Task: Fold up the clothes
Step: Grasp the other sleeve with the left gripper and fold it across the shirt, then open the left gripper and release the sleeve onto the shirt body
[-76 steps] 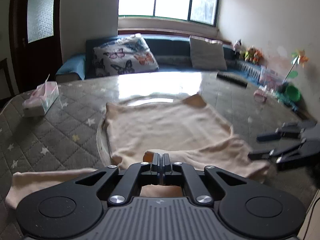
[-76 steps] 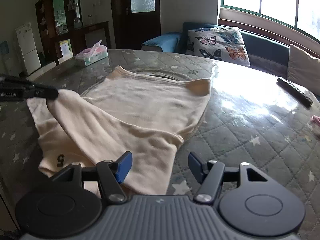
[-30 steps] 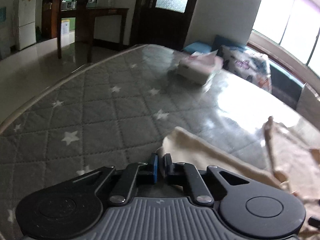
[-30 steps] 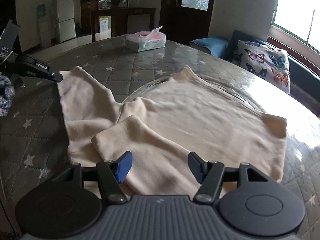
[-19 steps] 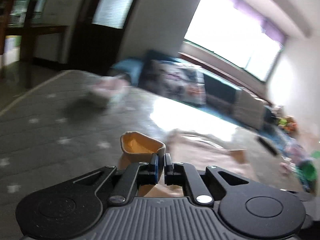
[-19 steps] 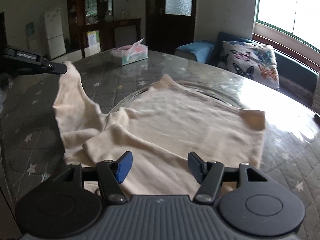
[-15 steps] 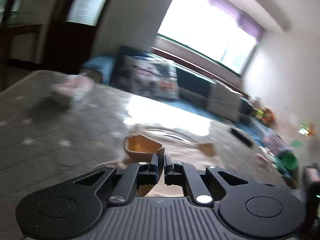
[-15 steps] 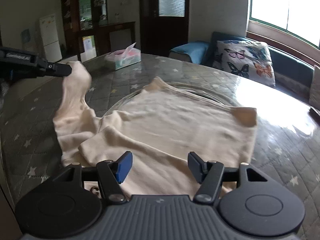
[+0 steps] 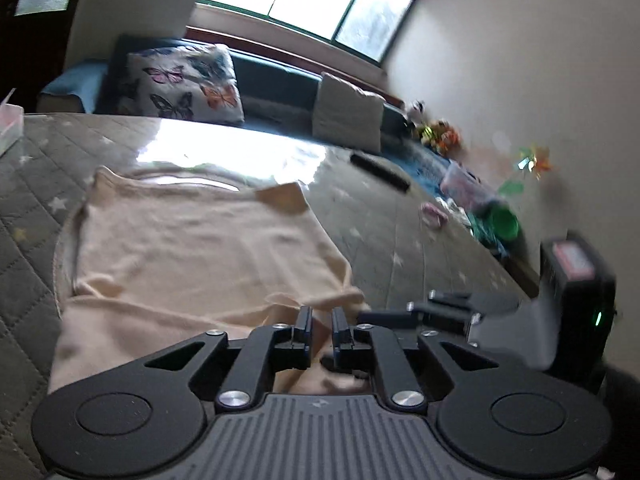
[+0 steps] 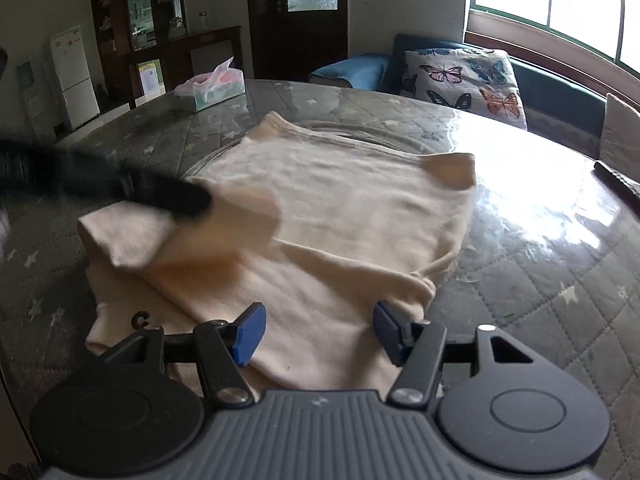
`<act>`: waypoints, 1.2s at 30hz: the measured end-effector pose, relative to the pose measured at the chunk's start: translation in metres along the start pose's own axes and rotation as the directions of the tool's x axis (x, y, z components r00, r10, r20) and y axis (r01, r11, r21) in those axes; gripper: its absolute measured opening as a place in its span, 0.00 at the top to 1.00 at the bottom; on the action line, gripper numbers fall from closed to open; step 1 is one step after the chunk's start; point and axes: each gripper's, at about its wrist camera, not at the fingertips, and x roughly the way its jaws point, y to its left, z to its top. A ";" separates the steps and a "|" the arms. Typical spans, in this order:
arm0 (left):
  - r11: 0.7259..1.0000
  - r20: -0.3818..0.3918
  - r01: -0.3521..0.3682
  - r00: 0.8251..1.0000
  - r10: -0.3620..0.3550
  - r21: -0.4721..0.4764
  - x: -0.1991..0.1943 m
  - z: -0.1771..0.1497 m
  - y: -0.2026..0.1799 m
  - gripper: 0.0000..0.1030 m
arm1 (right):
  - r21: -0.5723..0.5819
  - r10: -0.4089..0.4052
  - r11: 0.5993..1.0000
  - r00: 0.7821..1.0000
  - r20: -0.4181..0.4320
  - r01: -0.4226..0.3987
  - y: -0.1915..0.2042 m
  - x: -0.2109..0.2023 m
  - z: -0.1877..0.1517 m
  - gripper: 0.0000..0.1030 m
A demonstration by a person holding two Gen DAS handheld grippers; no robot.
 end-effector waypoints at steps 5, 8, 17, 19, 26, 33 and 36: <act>0.997 0.053 -0.044 0.998 0.041 0.058 -0.031 -0.003 0.011 0.52 | 0.029 -0.017 0.999 0.999 0.033 0.017 -0.009 -0.015 0.003 0.53; 0.988 0.086 -0.136 0.988 0.129 0.078 -0.047 -0.003 0.025 0.45 | 0.061 -0.016 0.998 0.998 0.057 0.013 -0.016 -0.026 0.005 0.58; 0.929 0.077 -0.368 0.928 0.364 0.046 -0.085 -0.022 0.074 0.30 | 0.079 0.096 0.992 0.995 0.015 -0.097 -0.003 -0.006 0.016 0.81; 0.923 0.057 -0.380 0.924 0.377 0.056 -0.090 -0.031 0.079 0.27 | 0.084 0.112 0.990 0.994 -0.021 -0.109 0.003 0.006 0.014 0.86; 0.902 -0.007 -0.409 0.910 0.414 0.140 -0.081 -0.057 0.083 0.24 | 0.068 0.088 0.994 0.996 -0.006 -0.087 0.012 0.001 0.014 0.99; 0.884 -0.022 -0.438 0.894 0.447 0.162 -0.065 -0.063 0.087 0.25 | 0.025 0.014 1.000 0.994 0.104 -0.017 0.010 -0.034 0.036 0.99; 0.877 -0.021 -0.444 0.890 0.455 0.184 -0.063 -0.066 0.085 0.25 | 0.021 -0.014 1.000 0.993 0.119 0.012 0.007 -0.040 0.040 0.99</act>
